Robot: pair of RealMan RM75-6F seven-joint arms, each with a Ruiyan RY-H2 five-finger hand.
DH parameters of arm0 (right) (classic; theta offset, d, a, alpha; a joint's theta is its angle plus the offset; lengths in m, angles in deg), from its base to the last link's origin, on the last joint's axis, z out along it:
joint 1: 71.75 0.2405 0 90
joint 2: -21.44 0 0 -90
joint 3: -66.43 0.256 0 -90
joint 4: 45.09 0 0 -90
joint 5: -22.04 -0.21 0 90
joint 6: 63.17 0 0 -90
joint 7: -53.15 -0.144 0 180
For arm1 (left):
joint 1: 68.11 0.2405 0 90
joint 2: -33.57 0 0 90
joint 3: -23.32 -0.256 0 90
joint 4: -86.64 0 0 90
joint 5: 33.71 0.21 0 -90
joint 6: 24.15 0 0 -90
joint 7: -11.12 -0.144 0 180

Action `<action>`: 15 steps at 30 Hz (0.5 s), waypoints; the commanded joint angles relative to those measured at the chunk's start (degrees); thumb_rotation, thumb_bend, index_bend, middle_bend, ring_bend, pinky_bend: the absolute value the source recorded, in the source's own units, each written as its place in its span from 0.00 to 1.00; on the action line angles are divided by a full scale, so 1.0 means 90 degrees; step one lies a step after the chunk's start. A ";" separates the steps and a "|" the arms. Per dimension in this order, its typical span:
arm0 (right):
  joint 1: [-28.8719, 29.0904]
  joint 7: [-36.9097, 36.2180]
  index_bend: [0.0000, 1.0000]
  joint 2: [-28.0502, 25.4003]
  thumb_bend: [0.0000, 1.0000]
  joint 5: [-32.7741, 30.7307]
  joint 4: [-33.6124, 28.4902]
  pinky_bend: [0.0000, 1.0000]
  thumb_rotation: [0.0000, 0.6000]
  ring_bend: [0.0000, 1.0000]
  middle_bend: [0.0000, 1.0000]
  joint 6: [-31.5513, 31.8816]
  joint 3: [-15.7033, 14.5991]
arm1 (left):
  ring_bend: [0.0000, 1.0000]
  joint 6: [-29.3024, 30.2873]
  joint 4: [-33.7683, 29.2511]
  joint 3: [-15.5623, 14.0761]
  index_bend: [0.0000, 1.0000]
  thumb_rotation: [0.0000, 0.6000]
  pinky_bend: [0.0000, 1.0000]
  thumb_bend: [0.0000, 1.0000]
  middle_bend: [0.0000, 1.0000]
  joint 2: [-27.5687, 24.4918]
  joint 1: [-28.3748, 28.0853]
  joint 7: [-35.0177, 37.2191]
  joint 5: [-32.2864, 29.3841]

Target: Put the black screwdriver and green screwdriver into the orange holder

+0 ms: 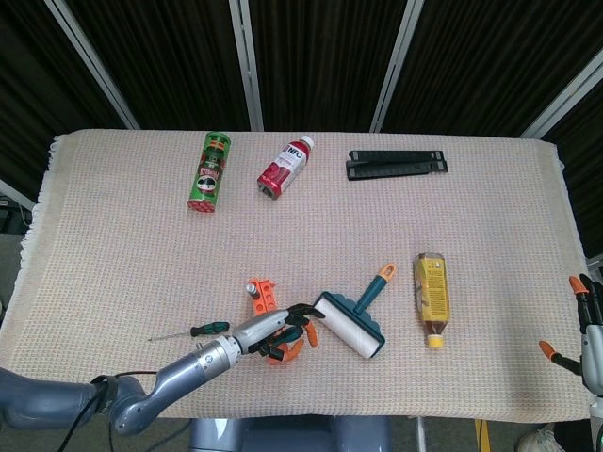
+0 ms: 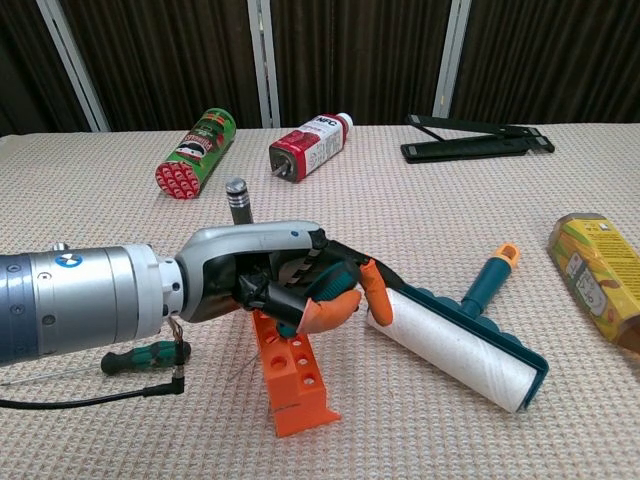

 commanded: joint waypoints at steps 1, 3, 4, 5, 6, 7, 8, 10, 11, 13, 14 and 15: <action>-0.0002 -0.0020 0.03 0.0007 0.00 -0.0002 0.0020 0.00 1.00 0.00 0.03 0.0002 0.0005 | 0.05 0.0079 0.0004 0.0098 0.59 0.89 0.15 0.87 0.21 0.0065 0.0047 -0.0018 -0.0089; 0.0000 -0.0040 0.03 0.0013 0.00 -0.0005 0.0038 0.00 1.00 0.00 0.03 -0.0001 0.0009 | 0.06 0.0122 -0.0002 0.0156 0.62 0.88 0.15 0.88 0.23 0.0089 0.0075 -0.0007 -0.0109; 0.0001 -0.0047 0.03 0.0017 0.00 -0.0005 0.0045 0.00 1.00 0.00 0.03 -0.0001 0.0012 | 0.07 0.0160 -0.0007 0.0189 0.63 0.88 0.15 0.89 0.24 0.0105 0.0100 0.0021 -0.0106; 0.0001 -0.0053 0.03 0.0018 0.00 -0.0004 0.0049 0.00 1.00 0.00 0.03 0.0000 0.0014 | 0.08 0.0191 -0.0017 0.0215 0.64 0.88 0.15 0.90 0.25 0.0115 0.0121 0.0053 -0.0097; 0.0002 -0.0058 0.03 0.0020 0.00 -0.0003 0.0054 0.00 1.00 0.00 0.03 0.0001 0.0016 | 0.08 0.0221 -0.0028 0.0239 0.65 0.88 0.15 0.90 0.25 0.0120 0.0142 0.0093 -0.0082; 0.0005 -0.0063 0.03 0.0023 0.00 0.0001 0.0058 0.00 1.00 0.00 0.03 0.0005 0.0020 | 0.09 0.0262 -0.0045 0.0274 0.66 0.88 0.15 0.90 0.26 0.0122 0.0174 0.0165 -0.0052; 0.0005 -0.0064 0.03 0.0024 0.00 0.0002 0.0060 0.00 1.00 0.00 0.03 0.0006 0.0021 | 0.09 0.0279 -0.0054 0.0288 0.66 0.89 0.15 0.90 0.26 0.0123 0.0187 0.0200 -0.0040; 0.0006 -0.0071 0.03 0.0027 0.00 0.0001 0.0067 0.00 1.00 0.00 0.03 0.0008 0.0025 | 0.10 0.0320 -0.0097 0.0330 0.67 0.88 0.15 0.90 0.27 0.0099 0.0240 0.0382 0.0048; 0.0007 -0.0073 0.03 0.0029 0.00 0.0001 0.0071 0.00 1.00 0.00 0.03 0.0006 0.0027 | 0.10 0.0327 -0.0113 0.0342 0.67 0.89 0.15 0.91 0.27 0.0079 0.0263 0.0485 0.0112; 0.0007 -0.0077 0.03 0.0033 0.00 0.0002 0.0076 0.00 1.00 0.00 0.03 0.0009 0.0030 | 0.10 0.0328 -0.0145 0.0350 0.66 0.88 0.15 0.91 0.27 0.0036 0.0298 0.0688 0.0249; 0.0007 -0.0078 0.03 0.0036 0.00 0.0002 0.0078 0.00 1.00 0.00 0.03 0.0011 0.0032 | 0.10 0.0330 -0.0160 0.0349 0.66 0.88 0.15 0.91 0.27 0.0014 0.0312 0.0778 0.0313; 0.0007 -0.0080 0.03 0.0038 0.00 0.0001 0.0081 0.00 1.00 0.00 0.03 0.0013 0.0033 | 0.10 0.0337 -0.0174 0.0347 0.66 0.88 0.15 0.91 0.27 -0.0007 0.0327 0.0878 0.0392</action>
